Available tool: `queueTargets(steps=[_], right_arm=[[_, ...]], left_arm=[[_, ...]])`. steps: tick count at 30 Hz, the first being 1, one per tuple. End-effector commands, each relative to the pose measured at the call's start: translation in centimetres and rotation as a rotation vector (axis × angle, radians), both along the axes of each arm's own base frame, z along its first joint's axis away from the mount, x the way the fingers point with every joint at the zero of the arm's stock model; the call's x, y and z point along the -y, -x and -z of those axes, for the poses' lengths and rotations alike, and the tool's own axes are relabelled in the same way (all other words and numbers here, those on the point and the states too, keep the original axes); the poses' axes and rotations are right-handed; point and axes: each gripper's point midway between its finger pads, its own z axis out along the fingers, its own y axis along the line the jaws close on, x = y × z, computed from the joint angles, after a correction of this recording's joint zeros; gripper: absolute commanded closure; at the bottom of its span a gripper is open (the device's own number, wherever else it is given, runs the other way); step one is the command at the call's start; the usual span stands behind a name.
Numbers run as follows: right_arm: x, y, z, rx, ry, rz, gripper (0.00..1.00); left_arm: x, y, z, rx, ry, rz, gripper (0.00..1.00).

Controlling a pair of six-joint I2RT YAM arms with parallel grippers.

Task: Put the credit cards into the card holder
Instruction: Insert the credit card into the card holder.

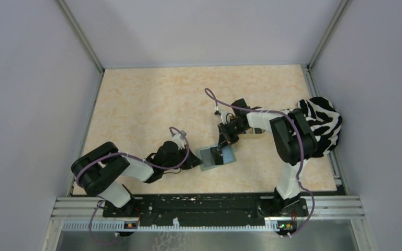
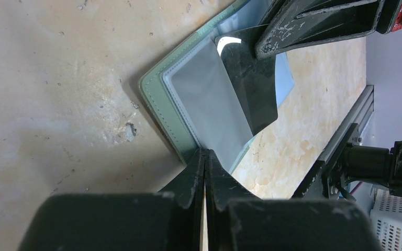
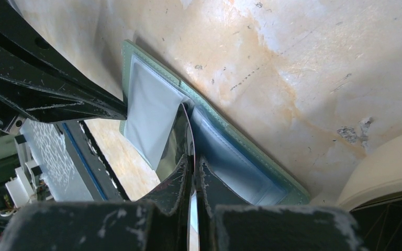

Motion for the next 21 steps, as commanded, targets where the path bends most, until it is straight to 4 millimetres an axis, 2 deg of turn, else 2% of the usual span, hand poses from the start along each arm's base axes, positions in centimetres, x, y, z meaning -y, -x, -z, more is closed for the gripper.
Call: queueTargets(steps=[1,21], right_arm=[[-0.14,0.32,0.42,0.023,0.039,-0.051,1.0],[0.19,0.72,1.11,0.0,0.088,-0.059,1.0]], left_arm=[[-0.7,0.22,1.76,-0.019,-0.082,0.005,0.97],[-0.73,-0.04,1.7,-0.012,-0.105,0.007,0.97]])
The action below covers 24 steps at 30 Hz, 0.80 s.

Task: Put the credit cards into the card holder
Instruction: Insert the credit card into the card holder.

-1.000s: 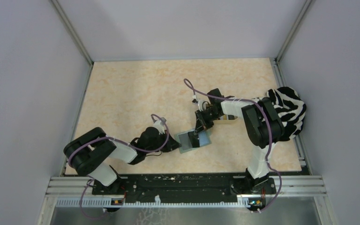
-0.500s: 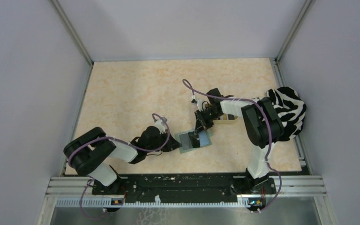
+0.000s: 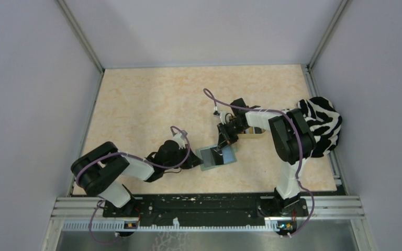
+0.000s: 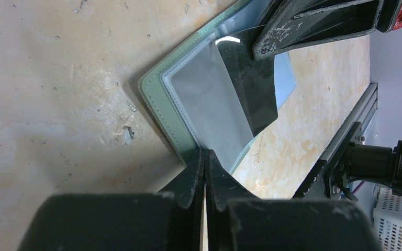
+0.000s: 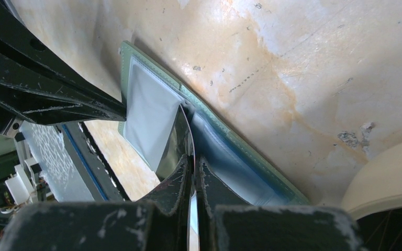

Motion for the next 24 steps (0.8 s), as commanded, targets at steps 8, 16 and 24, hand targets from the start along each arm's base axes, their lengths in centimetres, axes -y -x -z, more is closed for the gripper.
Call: queueTargets(steps=[8,16,24], right_arm=[[-0.4,1.0,1.2,-0.016,0.048,-0.049,1.0],[-1.4,1.3,1.1,-0.055,0.016,-0.061,1.0],[-1.7,1.3,0.9,-0.066,-0.003,-0.059,0.94]], left_arm=[[-0.7,-0.1,1.6,-0.008,-0.09,0.002,0.97],[-0.3,-0.2,1.6,-0.012,-0.089,0.009,0.97],[-0.1,-0.3,1.4,-0.012,-0.085,0.013,0.95]])
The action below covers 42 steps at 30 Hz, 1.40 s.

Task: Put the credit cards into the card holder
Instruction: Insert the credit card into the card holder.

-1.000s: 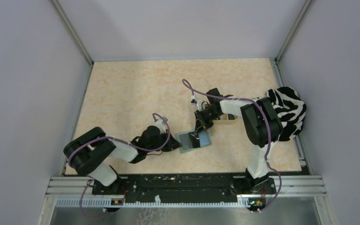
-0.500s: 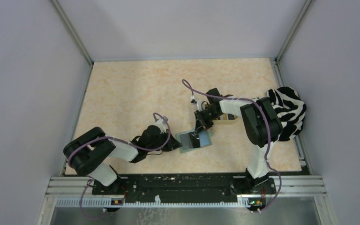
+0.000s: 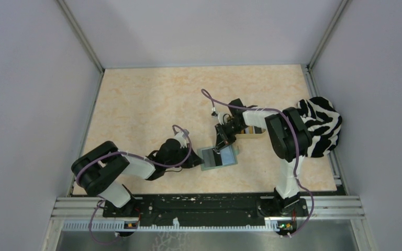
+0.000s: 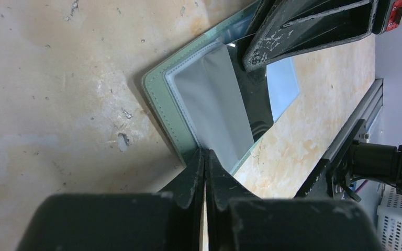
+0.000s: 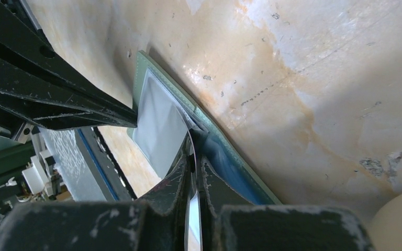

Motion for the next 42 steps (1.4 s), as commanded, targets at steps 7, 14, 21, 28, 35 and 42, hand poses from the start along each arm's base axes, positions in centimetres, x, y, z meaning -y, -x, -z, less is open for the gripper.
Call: queueTargets(steps=[7,14,21,28,35,42], right_arm=[[-0.6,0.8,0.5,-0.001,0.026,-0.045,0.91],[-0.6,0.7,0.5,0.002,0.028,-0.046,0.9],[-0.6,0.6,0.4,0.008,0.03,-0.047,0.9],[-0.6,0.6,0.5,0.008,0.031,-0.047,0.9],[-0.5,0.6,0.6,0.008,0.035,-0.047,0.89],[-0.4,0.6,0.7,0.007,0.04,-0.046,0.89]], left_arm=[[-1.0,-0.6,-0.6,0.032,-0.065,-0.032,0.77],[-1.2,-1.1,-5.6,0.118,-0.013,-0.045,0.64],[1.2,0.2,-9.5,0.094,0.152,0.042,0.67],[3.7,1.1,-11.0,0.113,0.151,0.077,0.7],[6.5,1.2,-9.7,0.123,-0.017,0.038,0.71],[8.5,1.1,-6.4,0.111,-0.256,-0.024,0.7]])
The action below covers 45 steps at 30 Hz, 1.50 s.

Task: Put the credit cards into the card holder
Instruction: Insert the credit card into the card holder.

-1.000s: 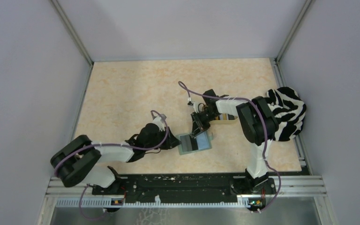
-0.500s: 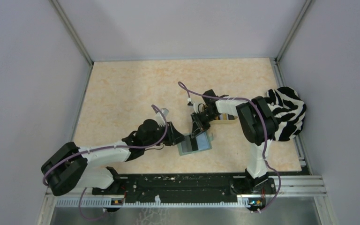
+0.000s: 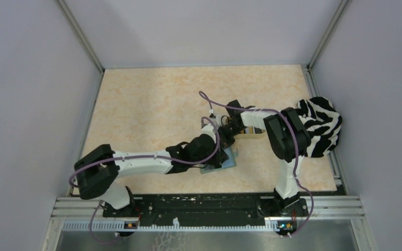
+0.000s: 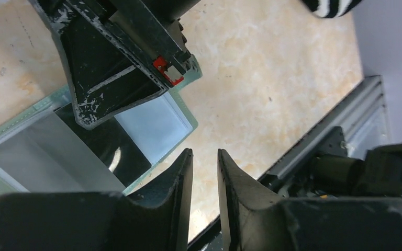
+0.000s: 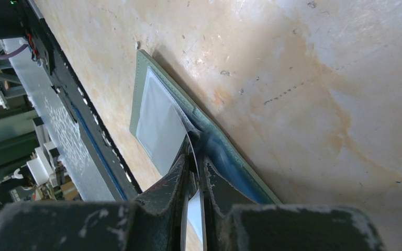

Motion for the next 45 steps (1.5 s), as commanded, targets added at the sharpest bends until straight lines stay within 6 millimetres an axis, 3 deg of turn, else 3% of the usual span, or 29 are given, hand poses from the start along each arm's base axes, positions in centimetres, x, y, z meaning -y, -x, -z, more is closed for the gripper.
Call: queueTargets(steps=[1,6,8,21,33,45], right_arm=[[0.0,-0.5,0.9,0.033,0.034,-0.021,0.89],[0.0,-0.4,1.0,0.028,0.034,-0.022,0.89],[0.0,-0.5,0.9,0.032,0.033,-0.022,0.89],[-0.1,-0.4,0.9,0.025,0.031,-0.024,0.89],[-0.4,-0.2,0.5,0.014,0.003,-0.031,0.87],[-0.7,-0.2,-0.8,0.035,-0.034,-0.056,0.66]], left_arm=[[-0.3,-0.6,3.1,-0.002,-0.196,-0.088,0.7],[0.3,-1.1,5.6,-0.072,-0.314,-0.177,0.76],[-0.7,-1.3,6.9,-0.102,-0.393,-0.239,0.8],[-0.5,-2.3,8.0,-0.11,-0.454,-0.313,0.78],[-3.0,-2.8,9.3,-0.104,-0.548,-0.418,0.71],[-6.0,-3.2,9.3,-0.064,-0.603,-0.519,0.69]])
